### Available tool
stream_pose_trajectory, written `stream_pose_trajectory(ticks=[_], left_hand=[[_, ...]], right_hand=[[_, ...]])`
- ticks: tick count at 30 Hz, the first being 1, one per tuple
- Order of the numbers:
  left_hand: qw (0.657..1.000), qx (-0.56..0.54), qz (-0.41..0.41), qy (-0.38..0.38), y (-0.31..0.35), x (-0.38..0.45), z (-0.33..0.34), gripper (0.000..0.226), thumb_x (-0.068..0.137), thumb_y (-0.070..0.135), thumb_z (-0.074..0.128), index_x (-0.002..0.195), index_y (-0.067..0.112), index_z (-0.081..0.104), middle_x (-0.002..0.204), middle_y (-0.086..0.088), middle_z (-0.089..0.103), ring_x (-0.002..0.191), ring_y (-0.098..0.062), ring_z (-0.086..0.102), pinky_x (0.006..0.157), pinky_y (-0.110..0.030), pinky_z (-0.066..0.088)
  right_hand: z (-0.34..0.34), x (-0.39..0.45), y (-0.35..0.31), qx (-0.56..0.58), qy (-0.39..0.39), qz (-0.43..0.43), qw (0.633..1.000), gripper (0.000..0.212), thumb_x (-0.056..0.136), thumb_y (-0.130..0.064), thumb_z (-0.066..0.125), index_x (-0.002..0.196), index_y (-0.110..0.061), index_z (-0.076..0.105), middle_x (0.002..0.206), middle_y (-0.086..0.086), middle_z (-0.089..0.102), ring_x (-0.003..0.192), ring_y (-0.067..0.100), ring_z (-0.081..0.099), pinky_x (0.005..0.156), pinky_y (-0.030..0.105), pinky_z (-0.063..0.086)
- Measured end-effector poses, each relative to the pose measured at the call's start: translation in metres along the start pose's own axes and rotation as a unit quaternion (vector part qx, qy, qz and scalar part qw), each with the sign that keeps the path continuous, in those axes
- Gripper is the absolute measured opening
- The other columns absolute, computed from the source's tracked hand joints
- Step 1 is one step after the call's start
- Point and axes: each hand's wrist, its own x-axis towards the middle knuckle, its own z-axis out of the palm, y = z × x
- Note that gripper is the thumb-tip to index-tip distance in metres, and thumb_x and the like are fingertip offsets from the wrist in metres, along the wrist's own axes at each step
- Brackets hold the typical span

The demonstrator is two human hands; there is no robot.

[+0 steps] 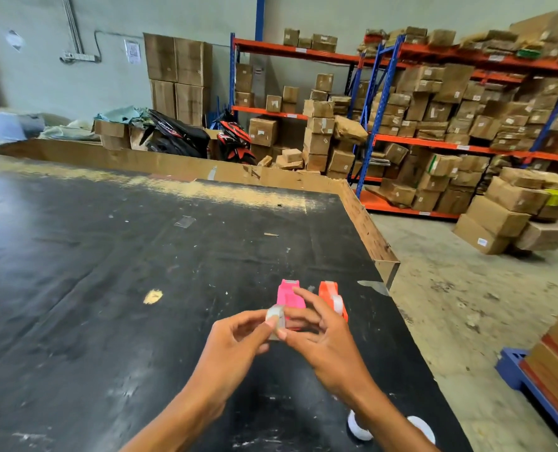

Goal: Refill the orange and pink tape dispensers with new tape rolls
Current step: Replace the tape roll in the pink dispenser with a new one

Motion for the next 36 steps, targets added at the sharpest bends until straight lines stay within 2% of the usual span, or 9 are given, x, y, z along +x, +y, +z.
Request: stream_pose_trajectory(ticks=[6,11,14,19,22,25,29,33,36], left_hand=[[0.997,0.0,0.002,-0.072,0.012,0.024,-0.022,0.021,0.083,0.016,0.069,0.104,0.013,0.073,0.094,-0.01,0.079,0.09,-0.018,0.074,0.074,-0.018,0.058],[0.992,0.107,0.066,-0.033,0.008,0.04,-0.017,0.026,0.075,0.009,0.078,0.097,0.016,0.069,0.088,0.0,0.076,0.074,0.0,0.071,0.066,-0.011,0.053],[0.987,0.129,0.091,-0.04,0.003,0.056,-0.007,0.033,0.074,0.004,0.078,0.096,0.022,0.063,0.092,0.005,0.071,0.071,0.009,0.067,0.064,-0.007,0.052],[0.973,0.212,0.075,-0.049,-0.016,0.1,0.0,0.063,0.076,0.013,0.076,0.133,0.012,0.049,0.129,-0.002,0.059,0.103,-0.006,0.06,0.075,0.001,0.046],[0.953,0.288,0.052,-0.078,-0.032,0.119,-0.001,0.07,0.075,0.014,0.075,0.138,0.009,0.045,0.133,-0.001,0.058,0.118,-0.013,0.055,0.093,-0.009,0.041],[0.948,0.291,0.048,-0.115,-0.049,0.125,-0.003,0.057,0.072,0.02,0.078,0.124,0.014,0.057,0.099,0.016,0.065,0.089,-0.009,0.063,0.078,-0.004,0.047],[0.951,0.289,0.036,-0.099,-0.069,0.126,-0.006,0.063,0.072,0.031,0.079,0.129,0.019,0.056,0.117,0.0,0.071,0.107,-0.014,0.066,0.096,-0.036,0.051],[0.917,0.374,0.088,-0.105,-0.079,0.117,-0.008,0.063,0.068,0.04,0.075,0.126,0.034,0.05,0.123,0.012,0.065,0.11,-0.012,0.061,0.091,-0.036,0.051],[0.908,0.394,0.11,-0.091,-0.084,0.116,-0.007,0.061,0.067,0.044,0.072,0.123,0.035,0.048,0.125,0.014,0.062,0.109,-0.013,0.061,0.088,-0.036,0.051]], right_hand=[[-0.005,0.026,-0.017,-0.007,-0.002,0.04,0.999,0.041,0.085,-0.013,0.067,0.123,-0.024,0.057,0.1,0.0,0.077,0.098,0.011,0.07,0.085,0.024,0.056],[0.002,0.041,-0.019,-0.053,0.054,0.072,0.995,0.037,0.078,-0.026,0.075,0.11,-0.009,0.066,0.084,0.012,0.076,0.071,0.015,0.073,0.059,0.023,0.056],[0.002,0.054,-0.018,-0.129,0.087,0.082,0.984,0.032,0.075,-0.02,0.076,0.104,-0.01,0.066,0.079,0.017,0.074,0.07,0.024,0.072,0.065,0.036,0.06],[-0.017,0.086,-0.014,-0.235,0.142,0.063,0.959,0.025,0.076,-0.021,0.075,0.098,-0.011,0.07,0.084,0.009,0.073,0.078,0.021,0.069,0.069,0.029,0.057],[-0.022,0.1,0.001,-0.309,0.136,0.064,0.939,0.023,0.075,-0.022,0.075,0.095,-0.012,0.072,0.081,0.005,0.069,0.074,0.013,0.059,0.059,0.014,0.042],[-0.018,0.107,0.022,-0.333,0.127,0.089,0.93,0.02,0.073,-0.021,0.076,0.09,-0.012,0.073,0.074,0.0,0.063,0.072,0.013,0.058,0.064,0.023,0.045],[-0.017,0.108,0.039,-0.341,0.149,0.097,0.923,0.02,0.07,-0.027,0.077,0.088,-0.017,0.073,0.079,-0.003,0.068,0.074,0.013,0.063,0.073,0.033,0.056],[-0.017,0.112,0.038,-0.367,0.122,0.104,0.916,0.02,0.066,-0.028,0.077,0.083,-0.019,0.072,0.071,-0.007,0.063,0.074,0.016,0.06,0.071,0.037,0.056],[-0.01,0.115,0.037,-0.458,0.061,0.108,0.88,0.023,0.067,-0.027,0.073,0.089,-0.022,0.069,0.089,0.001,0.07,0.084,0.022,0.058,0.057,0.028,0.045]])
